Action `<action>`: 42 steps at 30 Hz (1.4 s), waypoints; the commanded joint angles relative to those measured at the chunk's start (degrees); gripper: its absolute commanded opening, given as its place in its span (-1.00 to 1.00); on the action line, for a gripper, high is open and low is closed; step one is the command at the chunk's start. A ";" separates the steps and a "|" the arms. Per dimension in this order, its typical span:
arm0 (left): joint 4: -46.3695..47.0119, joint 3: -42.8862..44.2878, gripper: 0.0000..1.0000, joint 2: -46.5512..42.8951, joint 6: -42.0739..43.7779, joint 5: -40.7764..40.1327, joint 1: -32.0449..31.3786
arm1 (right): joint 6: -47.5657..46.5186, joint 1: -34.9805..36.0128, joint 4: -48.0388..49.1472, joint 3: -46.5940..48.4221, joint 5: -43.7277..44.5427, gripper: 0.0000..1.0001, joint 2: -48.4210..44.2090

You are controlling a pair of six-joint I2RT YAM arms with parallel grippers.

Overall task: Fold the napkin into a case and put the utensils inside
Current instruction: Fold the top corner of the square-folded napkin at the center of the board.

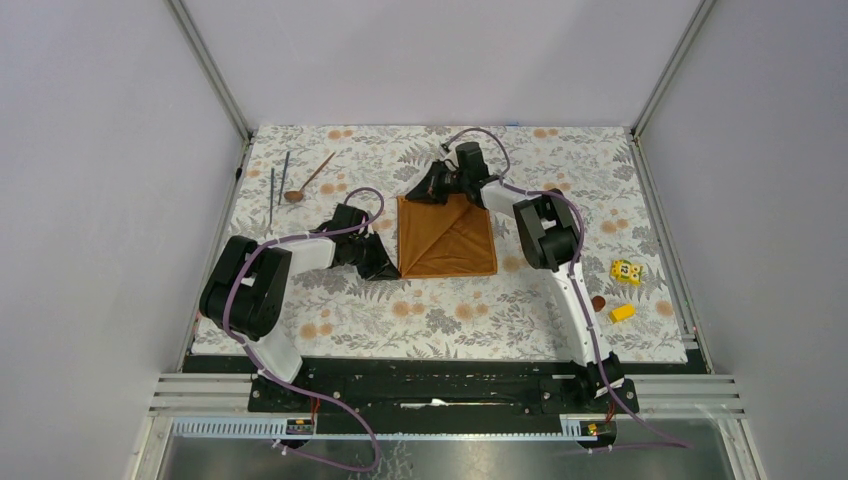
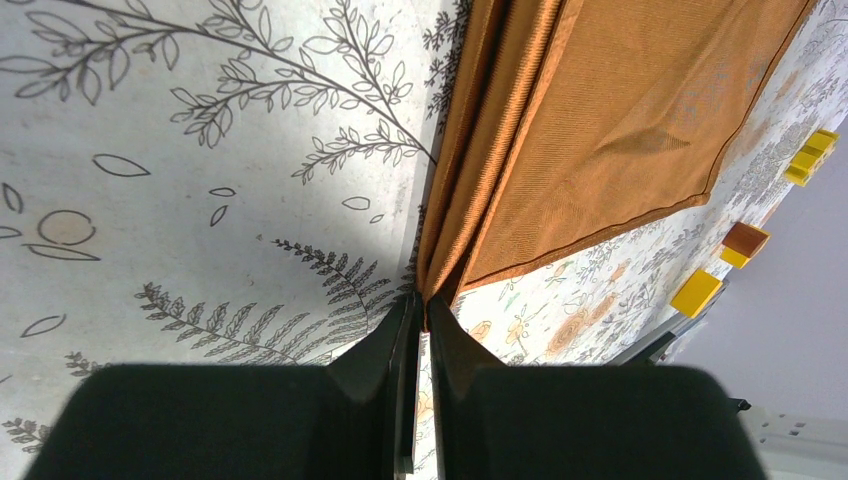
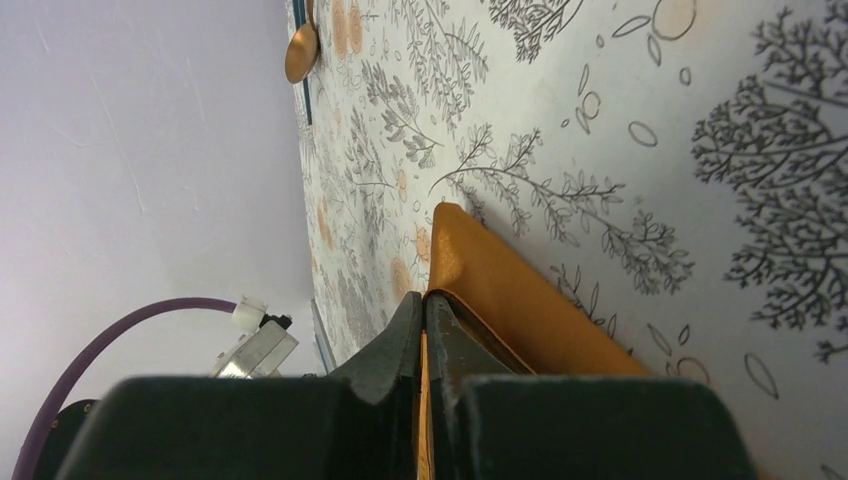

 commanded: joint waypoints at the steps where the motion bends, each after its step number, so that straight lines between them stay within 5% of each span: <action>1: -3.31 -3.24 -0.76 3.38 2.89 -9.50 0.29 | 0.27 0.65 -0.54 4.97 -0.23 -1.00 2.16; 14: -2.92 -3.59 -0.74 2.87 2.38 -9.03 0.31 | 0.47 0.59 -2.47 10.55 -0.86 -0.70 5.42; 22: -4.14 -3.12 -0.49 0.12 0.58 -5.62 1.69 | 1.83 0.56 -4.26 17.10 -3.94 -0.05 5.04; 26: -6.89 -3.58 -0.30 -6.02 -0.14 -4.07 4.63 | -2.24 -0.51 -11.41 20.84 -6.07 0.08 0.81; 32: -11.96 1.25 -0.01 -12.71 3.01 0.17 5.72 | -17.35 -3.65 -21.60 0.15 -2.59 0.20 -17.23; 36: -10.20 8.85 0.09 -9.29 4.81 3.51 1.95 | -19.74 -6.63 -17.16 -16.43 -2.26 0.25 -25.44; 42: -11.81 24.85 -0.09 3.34 7.55 -6.91 0.99 | -18.08 -11.50 -11.92 -30.52 -1.27 0.10 -31.93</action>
